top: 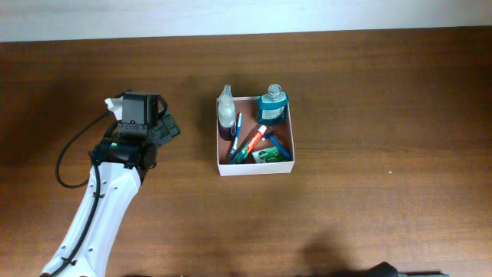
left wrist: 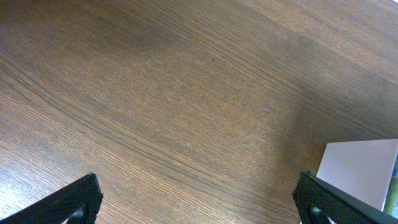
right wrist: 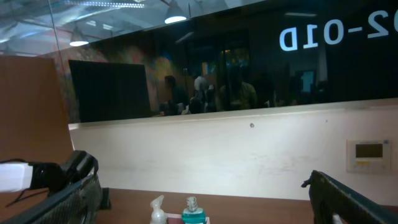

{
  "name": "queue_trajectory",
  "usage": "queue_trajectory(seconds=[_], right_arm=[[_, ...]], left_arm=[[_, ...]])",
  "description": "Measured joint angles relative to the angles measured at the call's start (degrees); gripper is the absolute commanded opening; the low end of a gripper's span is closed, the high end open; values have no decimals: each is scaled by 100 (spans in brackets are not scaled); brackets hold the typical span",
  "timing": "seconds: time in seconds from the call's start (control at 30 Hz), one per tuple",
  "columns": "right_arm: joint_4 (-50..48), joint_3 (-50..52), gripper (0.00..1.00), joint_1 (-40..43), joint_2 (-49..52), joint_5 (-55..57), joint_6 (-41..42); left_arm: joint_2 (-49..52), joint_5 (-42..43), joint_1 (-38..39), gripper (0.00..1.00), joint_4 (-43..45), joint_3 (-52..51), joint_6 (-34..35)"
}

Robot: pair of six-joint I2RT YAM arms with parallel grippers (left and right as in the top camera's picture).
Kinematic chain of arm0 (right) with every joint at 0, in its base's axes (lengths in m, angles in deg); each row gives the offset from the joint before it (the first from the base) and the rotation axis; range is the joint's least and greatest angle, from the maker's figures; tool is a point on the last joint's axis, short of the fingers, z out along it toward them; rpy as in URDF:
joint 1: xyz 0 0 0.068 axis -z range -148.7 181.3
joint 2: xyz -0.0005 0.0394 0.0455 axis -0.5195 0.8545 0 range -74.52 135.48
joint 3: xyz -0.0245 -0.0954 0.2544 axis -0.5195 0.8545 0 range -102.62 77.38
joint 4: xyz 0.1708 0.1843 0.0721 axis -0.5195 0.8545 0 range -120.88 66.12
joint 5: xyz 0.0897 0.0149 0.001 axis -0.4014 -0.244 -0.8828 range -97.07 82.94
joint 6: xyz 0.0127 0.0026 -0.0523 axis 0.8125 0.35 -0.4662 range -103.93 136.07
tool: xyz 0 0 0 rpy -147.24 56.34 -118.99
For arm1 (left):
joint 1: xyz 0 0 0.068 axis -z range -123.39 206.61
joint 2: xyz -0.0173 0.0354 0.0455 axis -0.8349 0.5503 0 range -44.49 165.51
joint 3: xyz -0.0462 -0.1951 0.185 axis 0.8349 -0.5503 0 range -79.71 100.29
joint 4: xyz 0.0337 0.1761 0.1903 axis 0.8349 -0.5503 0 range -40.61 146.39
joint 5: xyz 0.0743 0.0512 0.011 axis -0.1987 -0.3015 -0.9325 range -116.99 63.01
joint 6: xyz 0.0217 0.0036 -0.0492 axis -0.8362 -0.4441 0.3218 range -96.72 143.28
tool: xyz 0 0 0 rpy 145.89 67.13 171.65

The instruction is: Pack container

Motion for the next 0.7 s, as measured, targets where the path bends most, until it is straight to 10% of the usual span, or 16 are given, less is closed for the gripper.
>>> queue_trajectory(seconds=[0.7], right_arm=[[-1738,3346,99,0,-149,-557,-15]], left_arm=[[0,0,0,99,2,0,0]])
